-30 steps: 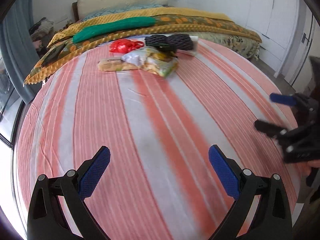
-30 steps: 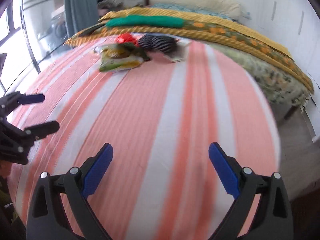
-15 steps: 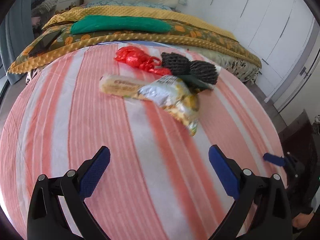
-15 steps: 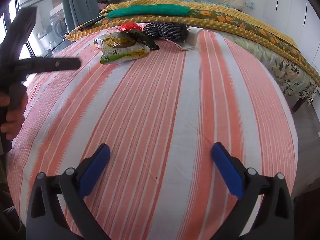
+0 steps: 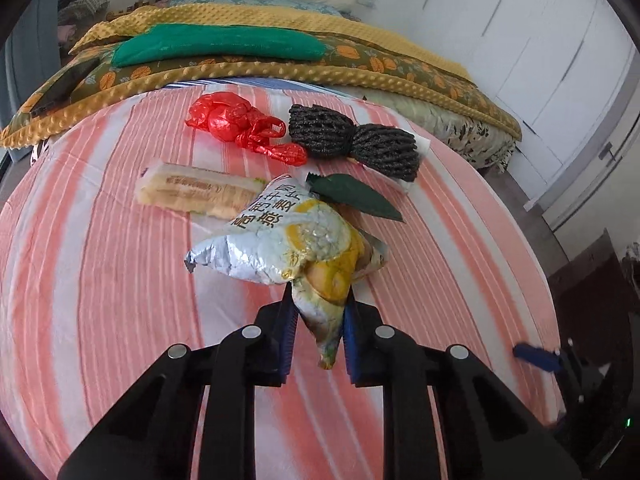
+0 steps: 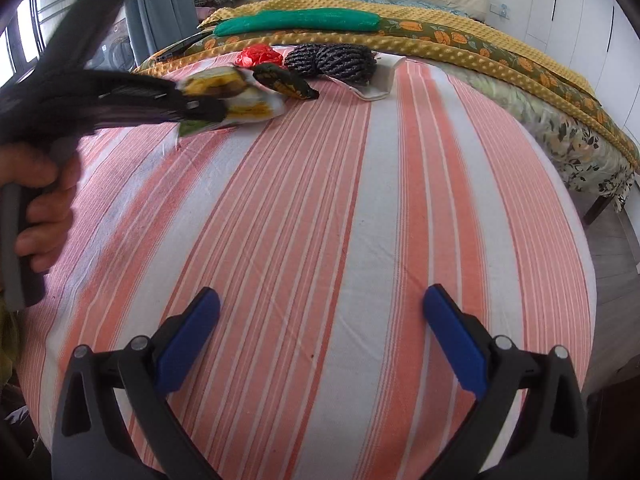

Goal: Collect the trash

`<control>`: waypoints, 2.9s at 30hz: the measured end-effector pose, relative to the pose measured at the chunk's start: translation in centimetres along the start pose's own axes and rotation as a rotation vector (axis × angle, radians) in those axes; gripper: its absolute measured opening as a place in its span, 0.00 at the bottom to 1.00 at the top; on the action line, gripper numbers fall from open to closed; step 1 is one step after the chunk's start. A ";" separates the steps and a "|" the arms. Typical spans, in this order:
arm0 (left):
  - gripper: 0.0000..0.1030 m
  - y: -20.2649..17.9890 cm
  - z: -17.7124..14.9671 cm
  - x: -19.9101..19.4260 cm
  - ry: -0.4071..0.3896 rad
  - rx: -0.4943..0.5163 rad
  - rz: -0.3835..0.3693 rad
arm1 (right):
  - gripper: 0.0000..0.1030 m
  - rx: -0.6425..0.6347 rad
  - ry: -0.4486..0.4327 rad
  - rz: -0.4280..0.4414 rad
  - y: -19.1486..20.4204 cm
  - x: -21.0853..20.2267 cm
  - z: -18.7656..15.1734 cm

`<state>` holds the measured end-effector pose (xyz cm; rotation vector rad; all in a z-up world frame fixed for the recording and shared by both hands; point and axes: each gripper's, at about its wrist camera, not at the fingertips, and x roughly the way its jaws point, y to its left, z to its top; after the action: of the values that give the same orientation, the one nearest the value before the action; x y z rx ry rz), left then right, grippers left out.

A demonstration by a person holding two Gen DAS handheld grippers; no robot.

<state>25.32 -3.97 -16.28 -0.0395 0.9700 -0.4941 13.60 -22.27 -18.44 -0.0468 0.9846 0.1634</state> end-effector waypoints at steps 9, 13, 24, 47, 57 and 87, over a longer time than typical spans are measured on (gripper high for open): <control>0.32 5.8 -5.2 -5.6 0.112 0.176 -0.012 | 0.96 0.000 0.000 0.000 0.0 0.0 0.0; 0.81 7.3 -5.1 -7.4 0.036 0.114 0.051 | 0.96 0.000 0.000 -0.001 0.0 0.1 0.0; 0.93 3.4 -2.2 -2.8 0.003 -0.001 0.289 | 0.96 0.000 0.001 0.000 0.0 0.0 0.0; 0.96 7.5 -5.0 -3.5 0.009 0.056 0.284 | 0.95 0.108 -0.045 0.050 0.4 0.2 2.3; 0.96 7.5 -5.0 -3.5 0.008 0.053 0.282 | 0.74 0.269 -0.032 0.033 3.3 7.4 13.7; 0.96 7.6 -5.0 -3.5 0.008 0.052 0.281 | 0.72 -0.074 -0.034 0.000 3.9 -0.2 0.7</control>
<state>22.63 5.18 -18.25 0.1440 0.9526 -0.2602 13.46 -18.36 -17.74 -0.1116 0.9443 0.1998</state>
